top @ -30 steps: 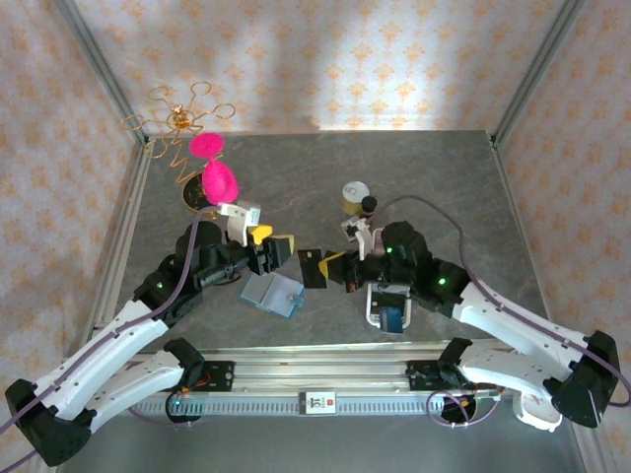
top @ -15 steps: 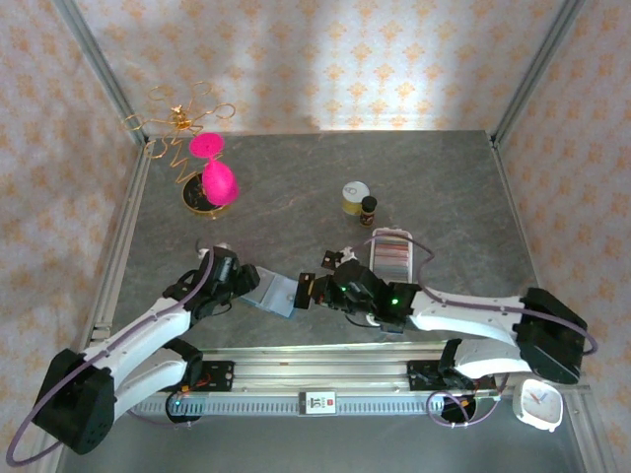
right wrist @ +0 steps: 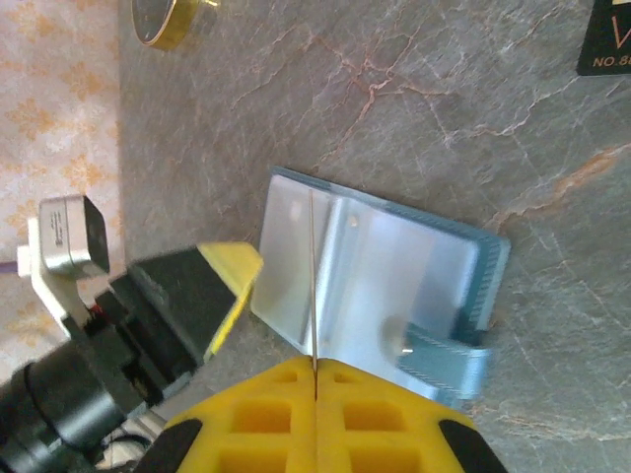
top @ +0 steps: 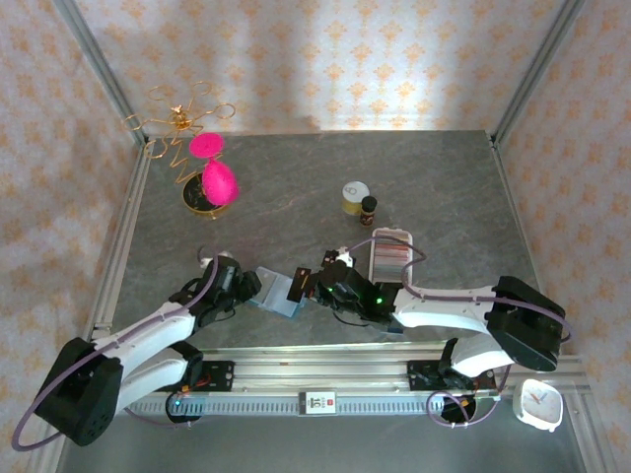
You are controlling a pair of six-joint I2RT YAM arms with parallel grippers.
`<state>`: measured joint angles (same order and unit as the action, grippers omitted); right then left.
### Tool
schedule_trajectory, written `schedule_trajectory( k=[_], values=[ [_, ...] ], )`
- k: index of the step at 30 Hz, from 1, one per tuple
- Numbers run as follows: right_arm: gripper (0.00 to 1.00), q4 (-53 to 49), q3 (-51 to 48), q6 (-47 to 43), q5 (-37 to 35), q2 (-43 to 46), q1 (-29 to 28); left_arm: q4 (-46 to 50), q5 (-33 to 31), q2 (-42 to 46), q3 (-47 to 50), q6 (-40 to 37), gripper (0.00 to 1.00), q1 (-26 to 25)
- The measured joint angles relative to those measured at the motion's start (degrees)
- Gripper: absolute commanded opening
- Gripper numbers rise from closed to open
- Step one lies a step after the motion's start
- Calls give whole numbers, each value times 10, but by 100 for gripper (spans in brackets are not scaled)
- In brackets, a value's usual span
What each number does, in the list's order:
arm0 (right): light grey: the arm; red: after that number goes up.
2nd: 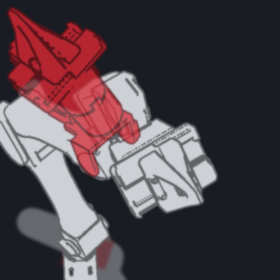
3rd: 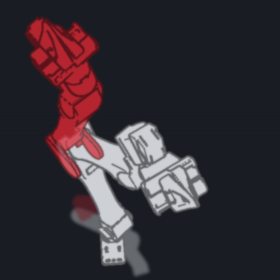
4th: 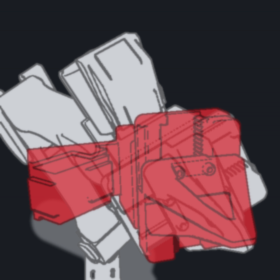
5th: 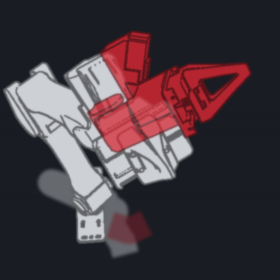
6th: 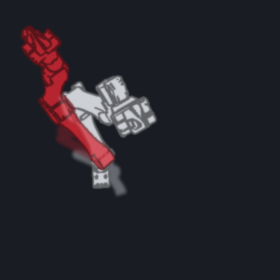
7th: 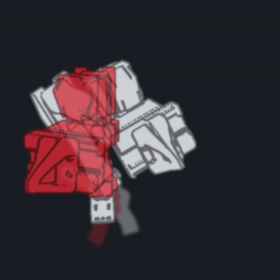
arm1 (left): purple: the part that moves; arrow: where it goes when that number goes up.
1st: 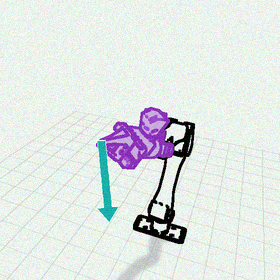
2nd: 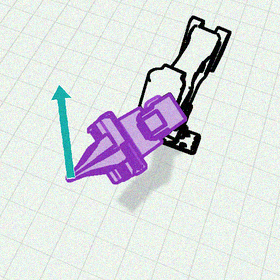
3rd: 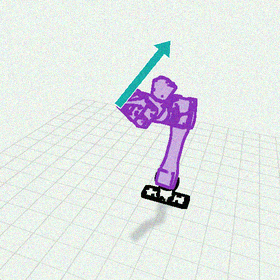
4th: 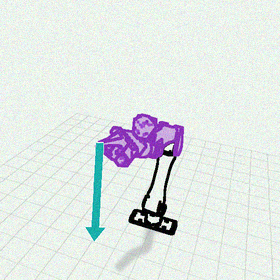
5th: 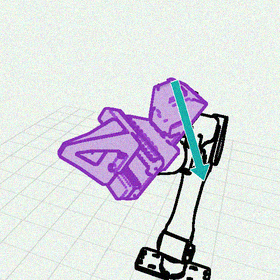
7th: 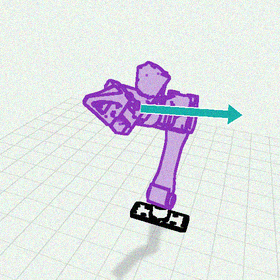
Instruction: Put the credit cards into the card holder
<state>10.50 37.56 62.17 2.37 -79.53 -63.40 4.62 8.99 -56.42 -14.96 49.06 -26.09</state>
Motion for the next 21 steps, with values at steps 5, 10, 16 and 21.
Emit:
schedule_trajectory(
  k=[5, 10, 16, 21],
  values=[
    [0, 7, 0, 2, -12, -5, 0, -3, 18, 21, 5, 38, 54, -73],
    [0, 10, -1, -1, -16, -7, 0, -1, 25, 21, 4, 50, 52, -76],
    [0, 39, -23, -34, -4, -11, 8, 28, -4, 26, -10, 33, 47, -76],
    [0, 84, -45, -50, 19, -36, 25, 37, -20, 11, -27, 13, 45, -76]
  ],
)
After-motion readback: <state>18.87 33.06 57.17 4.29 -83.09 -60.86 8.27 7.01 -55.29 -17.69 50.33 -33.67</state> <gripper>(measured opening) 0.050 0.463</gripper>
